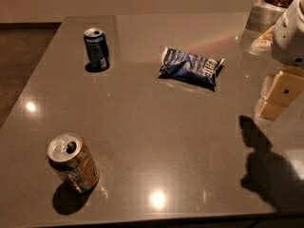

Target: Knock orange can over

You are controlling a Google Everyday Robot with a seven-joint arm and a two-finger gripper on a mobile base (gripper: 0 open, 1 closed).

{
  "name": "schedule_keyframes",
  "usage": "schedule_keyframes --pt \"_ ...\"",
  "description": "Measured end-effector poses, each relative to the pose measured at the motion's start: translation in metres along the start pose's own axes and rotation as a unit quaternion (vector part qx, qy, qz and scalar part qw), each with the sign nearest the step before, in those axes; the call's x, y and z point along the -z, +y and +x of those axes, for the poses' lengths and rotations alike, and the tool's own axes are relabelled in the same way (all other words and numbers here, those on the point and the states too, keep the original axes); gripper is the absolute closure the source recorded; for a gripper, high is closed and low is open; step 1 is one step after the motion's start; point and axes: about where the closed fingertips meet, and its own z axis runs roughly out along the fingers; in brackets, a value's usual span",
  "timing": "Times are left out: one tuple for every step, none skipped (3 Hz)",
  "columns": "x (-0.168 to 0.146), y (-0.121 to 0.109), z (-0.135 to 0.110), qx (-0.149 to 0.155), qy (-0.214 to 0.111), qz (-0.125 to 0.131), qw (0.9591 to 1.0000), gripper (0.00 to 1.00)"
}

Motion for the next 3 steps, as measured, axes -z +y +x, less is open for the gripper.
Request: schedule_keyframes --pt "0.000 0.000 0.000 0.000 0.000 0.000 1.0000 0.00" --pt "-0.002 0.003 -0.010 0.007 -0.025 -0.010 0.9996 0.00" --pt "-0.016 0.023 -0.063 0.061 -0.153 -0.052 0.9849 0.00"
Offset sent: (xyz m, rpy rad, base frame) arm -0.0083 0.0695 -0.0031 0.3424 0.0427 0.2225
